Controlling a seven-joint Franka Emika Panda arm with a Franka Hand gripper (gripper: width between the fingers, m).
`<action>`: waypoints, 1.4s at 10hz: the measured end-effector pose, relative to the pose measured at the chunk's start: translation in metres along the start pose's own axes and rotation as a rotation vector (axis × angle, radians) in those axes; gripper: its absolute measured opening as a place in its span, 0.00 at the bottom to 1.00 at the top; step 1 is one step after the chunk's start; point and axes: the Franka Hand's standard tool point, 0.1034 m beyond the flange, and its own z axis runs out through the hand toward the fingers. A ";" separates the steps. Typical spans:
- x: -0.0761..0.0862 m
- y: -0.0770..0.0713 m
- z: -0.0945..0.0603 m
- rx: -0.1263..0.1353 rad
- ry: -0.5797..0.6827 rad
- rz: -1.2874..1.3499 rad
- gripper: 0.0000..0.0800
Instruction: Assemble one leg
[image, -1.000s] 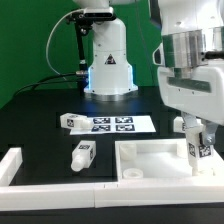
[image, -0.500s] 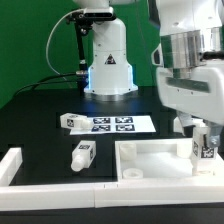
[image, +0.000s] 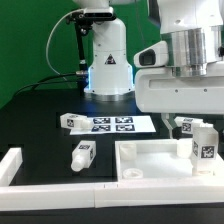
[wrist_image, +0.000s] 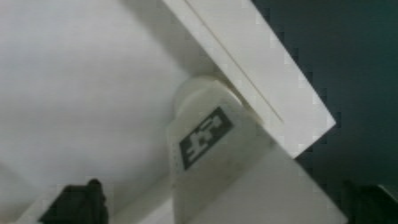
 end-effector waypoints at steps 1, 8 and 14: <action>0.000 -0.003 0.000 -0.015 0.006 -0.206 0.81; -0.002 -0.004 0.002 -0.013 0.003 0.022 0.36; -0.002 -0.002 0.003 -0.001 -0.027 1.011 0.36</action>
Offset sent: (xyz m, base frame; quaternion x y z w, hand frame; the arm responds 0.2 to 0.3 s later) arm 0.0000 0.0000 0.0000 0.0000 0.0000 0.0000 1.0000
